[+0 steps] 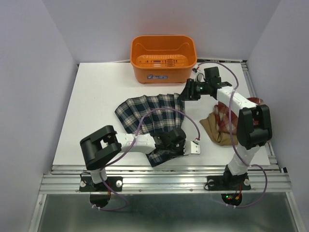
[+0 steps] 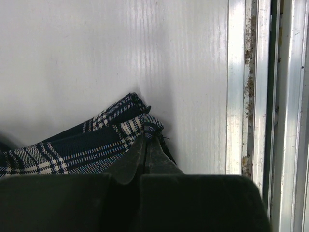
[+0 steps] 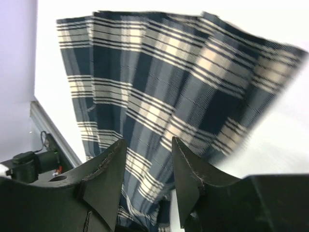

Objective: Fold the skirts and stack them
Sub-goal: Fold the skirt

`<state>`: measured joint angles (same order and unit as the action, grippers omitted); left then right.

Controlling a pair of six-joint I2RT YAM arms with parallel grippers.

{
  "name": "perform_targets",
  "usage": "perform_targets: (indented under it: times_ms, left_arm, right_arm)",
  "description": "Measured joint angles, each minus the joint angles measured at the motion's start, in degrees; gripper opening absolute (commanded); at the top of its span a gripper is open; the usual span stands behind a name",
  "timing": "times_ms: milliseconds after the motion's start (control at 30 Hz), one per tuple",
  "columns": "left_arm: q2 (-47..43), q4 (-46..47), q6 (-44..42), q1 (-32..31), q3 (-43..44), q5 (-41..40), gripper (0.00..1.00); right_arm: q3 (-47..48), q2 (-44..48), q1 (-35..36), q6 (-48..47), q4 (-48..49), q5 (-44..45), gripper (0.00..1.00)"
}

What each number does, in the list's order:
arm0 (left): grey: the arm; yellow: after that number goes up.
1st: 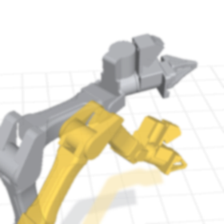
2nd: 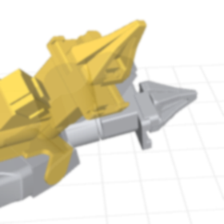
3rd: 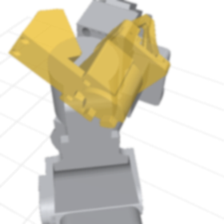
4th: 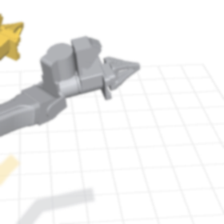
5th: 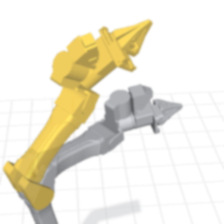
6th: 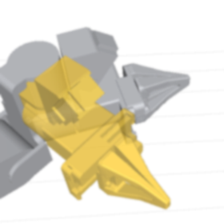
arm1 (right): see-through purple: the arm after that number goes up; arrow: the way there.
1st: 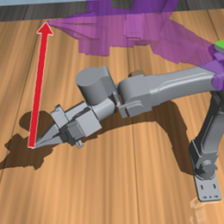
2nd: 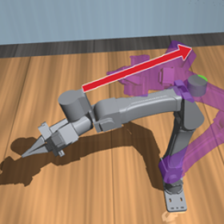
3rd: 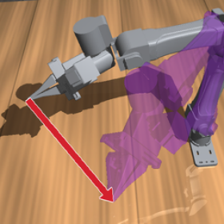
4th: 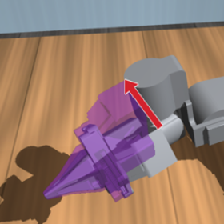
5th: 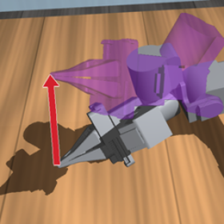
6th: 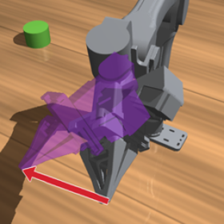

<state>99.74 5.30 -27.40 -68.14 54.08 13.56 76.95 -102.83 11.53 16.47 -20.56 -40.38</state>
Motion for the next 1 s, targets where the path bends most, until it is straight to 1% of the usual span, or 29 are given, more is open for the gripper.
perform_targets:
  times_ms: [133,233,300,333,400,433,467,533,567,600,700,767,867,1000]
  left_arm:
    - [-0.4,-1.5,-1.0,0.0,0.0,0.3,0.00]
    - [-1.4,-3.6,-2.2,0.0,-0.2,0.9,0.00]
    - [-2.3,-5.5,-3.2,0.0,-0.6,1.7,0.00]
    - [-3.0,-6.3,-3.5,0.0,-1.0,2.1,0.00]
    - [-4.6,-8.9,-4.5,0.0,-1.8,2.9,0.02]
    - [-5.1,-9.7,-4.9,0.0,-2.1,3.0,0.05]
    - [-5.9,-10.6,-5.2,0.0,-2.4,2.9,0.19]
    - [-8.1,-13.0,-6.1,0.1,-3.0,2.7,0.40]
    - [-9.0,-13.9,-6.0,0.1,-3.1,2.4,0.55]
    - [-10.8,-15.3,-6.2,0.1,-3.2,2.3,0.59]
    - [-16.7,-18.7,-5.1,0.0,-3.2,1.1,0.67]
    - [-20.4,-19.9,-4.5,0.0,-3.2,-0.4,0.69]
    - [-23.4,-22.0,-3.7,0.0,-3.2,-3.2,0.69]
    - [-24.1,-23.3,-2.7,0.0,-4.8,-4.9,0.70]
  right_arm:
    - [2.1,-4.2,3.0,1.6,3.3,-2.6,0.41]
    - [2.4,-10.6,5.5,1.5,5.4,-3.1,0.39]
    - [2.4,-16.6,6.6,0.6,5.7,-1.9,0.38]
    - [2.5,-19.1,6.6,0.6,6.0,-2.7,0.38]
    - [4.2,-21.1,6.1,0.9,5.8,-4.3,0.36]
    - [4.9,-21.1,6.1,0.3,5.8,-3.7,0.36]
    - [5.5,-21.2,6.1,-0.2,6.0,-2.4,0.36]
    - [5.7,-21.2,6.2,-0.9,6.3,-0.8,0.36]
    - [5.7,-21.1,6.3,-1.1,6.3,-0.6,0.36]
    - [5.7,-21.0,6.3,-1.2,6.4,-0.4,0.36]
    - [5.5,-20.5,6.3,-1.6,7.5,1.3,0.36]
    - [4.7,-19.8,6.2,-1.7,8.3,2.9,0.37]
    - [3.3,-18.5,6.2,-1.6,8.9,4.5,0.38]
    - [1.6,-17.0,6.2,-1.1,9.3,6.2,0.39]
